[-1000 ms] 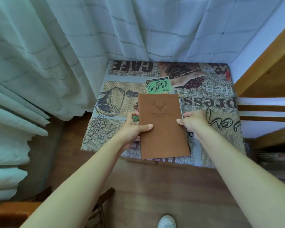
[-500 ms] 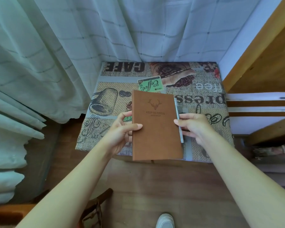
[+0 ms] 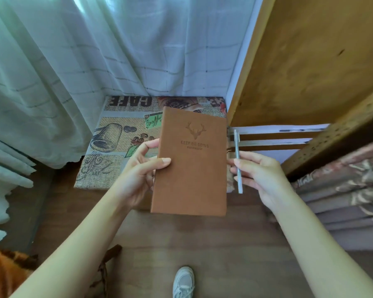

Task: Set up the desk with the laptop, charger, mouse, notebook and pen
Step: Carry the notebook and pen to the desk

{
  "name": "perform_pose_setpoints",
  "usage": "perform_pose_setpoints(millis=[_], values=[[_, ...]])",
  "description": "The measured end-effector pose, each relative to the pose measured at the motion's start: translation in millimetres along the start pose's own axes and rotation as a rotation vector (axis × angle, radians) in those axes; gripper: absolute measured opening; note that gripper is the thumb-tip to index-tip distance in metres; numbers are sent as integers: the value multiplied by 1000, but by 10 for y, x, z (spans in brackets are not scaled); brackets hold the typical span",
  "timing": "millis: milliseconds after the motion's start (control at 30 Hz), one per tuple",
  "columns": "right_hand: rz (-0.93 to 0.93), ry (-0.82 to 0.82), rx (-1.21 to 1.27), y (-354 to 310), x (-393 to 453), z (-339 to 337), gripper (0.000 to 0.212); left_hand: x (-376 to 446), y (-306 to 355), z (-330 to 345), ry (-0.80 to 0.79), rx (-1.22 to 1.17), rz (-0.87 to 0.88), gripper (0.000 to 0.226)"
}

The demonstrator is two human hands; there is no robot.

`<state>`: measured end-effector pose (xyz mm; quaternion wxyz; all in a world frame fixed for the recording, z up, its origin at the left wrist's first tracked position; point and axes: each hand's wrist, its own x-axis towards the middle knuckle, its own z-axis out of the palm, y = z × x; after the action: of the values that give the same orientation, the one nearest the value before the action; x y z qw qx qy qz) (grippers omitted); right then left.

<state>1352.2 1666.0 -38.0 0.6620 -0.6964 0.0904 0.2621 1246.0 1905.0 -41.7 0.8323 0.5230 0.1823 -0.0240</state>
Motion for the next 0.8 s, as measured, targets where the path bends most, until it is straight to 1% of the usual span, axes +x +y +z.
perform_pose_setpoints(millis=[100,267,367,433,567,700,800], values=[[-32,49,42,-175,-459,-341,21,-306,80,427,3,-68,24,49],[-74,144,65,-365,-1305,-1022,29,-889,158,1272,-19,-154,2,46],[-104,196,102,-508,-1805,-1425,32,-1176,199,1722,-46,-147,-4,47],[-131,245,141,-580,-2132,-1673,29,-1348,184,2008,-59,-147,-7,46],[-182,320,215,-698,-2704,-2106,22,-1605,159,2564,-110,-121,-25,57],[-218,389,268,-730,-3167,-2439,20,-1818,168,3076,-160,-119,-10,49],[-236,440,326,-707,-3439,-2615,23,-1946,144,3381,-218,-97,-16,46]])
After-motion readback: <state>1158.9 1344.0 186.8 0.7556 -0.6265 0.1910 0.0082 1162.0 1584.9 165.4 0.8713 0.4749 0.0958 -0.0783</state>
